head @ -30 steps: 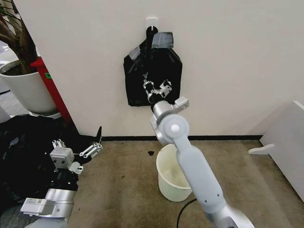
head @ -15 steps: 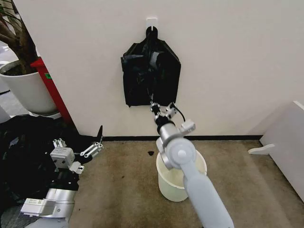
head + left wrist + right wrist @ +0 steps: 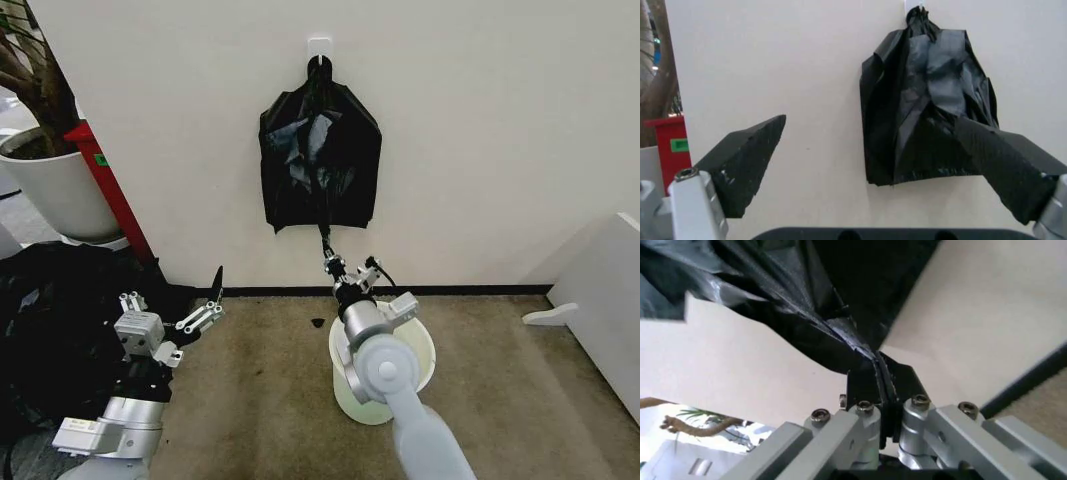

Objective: Place the garbage bag over the trash bin.

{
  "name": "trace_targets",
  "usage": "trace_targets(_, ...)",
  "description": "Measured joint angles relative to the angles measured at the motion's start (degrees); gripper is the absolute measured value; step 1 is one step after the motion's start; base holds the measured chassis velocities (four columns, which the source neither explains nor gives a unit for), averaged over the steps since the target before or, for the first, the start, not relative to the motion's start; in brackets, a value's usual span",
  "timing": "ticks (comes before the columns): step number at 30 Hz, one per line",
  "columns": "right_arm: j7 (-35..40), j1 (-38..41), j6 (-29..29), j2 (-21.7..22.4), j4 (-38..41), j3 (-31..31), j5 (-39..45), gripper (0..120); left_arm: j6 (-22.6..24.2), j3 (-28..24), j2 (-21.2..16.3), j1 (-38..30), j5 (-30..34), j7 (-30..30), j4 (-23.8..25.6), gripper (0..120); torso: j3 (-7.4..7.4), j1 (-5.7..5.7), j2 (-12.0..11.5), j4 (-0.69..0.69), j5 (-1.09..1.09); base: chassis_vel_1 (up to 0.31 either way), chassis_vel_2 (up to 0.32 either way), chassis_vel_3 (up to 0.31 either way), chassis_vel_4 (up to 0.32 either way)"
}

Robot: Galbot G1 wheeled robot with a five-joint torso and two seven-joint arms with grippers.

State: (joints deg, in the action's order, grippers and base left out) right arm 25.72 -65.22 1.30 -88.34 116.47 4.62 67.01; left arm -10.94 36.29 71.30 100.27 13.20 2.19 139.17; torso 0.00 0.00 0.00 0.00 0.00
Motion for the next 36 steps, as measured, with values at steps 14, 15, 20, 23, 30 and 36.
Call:
trace_targets(14,-2.67,-8.1,-0.51,-1.06,0.06,0.09,-3.72,0,-0.64,0.01,-0.25,-0.83,0.05,-0.1,-1.61,100,0.0,0.0,0.0,-0.01,0.0,0.0,0.0,0.0,0.0)
trace_targets(15,-2.67,-8.08,-0.54,-1.11,0.07,0.01,-3.82,0,-0.64,0.03,-0.37,-0.91,0.16,-0.08,-1.68,100,0.0,0.0,0.0,0.0,0.0,0.0,0.0,0.0,0.0)
trace_targets(20,-2.23,-5.96,-0.74,-0.88,0.52,-0.62,-4.12,0,-0.43,0.23,-2.36,-2.06,1.53,-0.01,-2.86,100,0.0,0.0,0.0,0.0,0.0,0.0,0.0,0.0,0.0)
trace_targets(23,-2.0,-4.01,-0.76,-0.58,0.77,-0.84,-4.52,0,-0.2,0.25,-3.57,-3.0,2.15,-0.01,-3.79,100,0.0,0.0,0.0,0.0,0.0,0.0,0.0,0.0,0.0)
trace_targets(30,-0.75,-1.5,0.73,0.0,0.88,-0.63,-8.94,0,1.11,-0.56,-6.72,-5.67,4.25,-0.04,-6.05,100,0.0,0.0,0.0,0.01,0.0,0.0,0.0,0.0,0.0)
trace_targets(36,-5.02,3.56,2.23,3.57,1.46,0.02,-18.54,23,2.18,-0.81,-10.58,-8.41,6.13,-0.06,-8.63,100,0.01,0.0,0.0,-0.01,0.0,0.0,0.0,0.0,0.0)
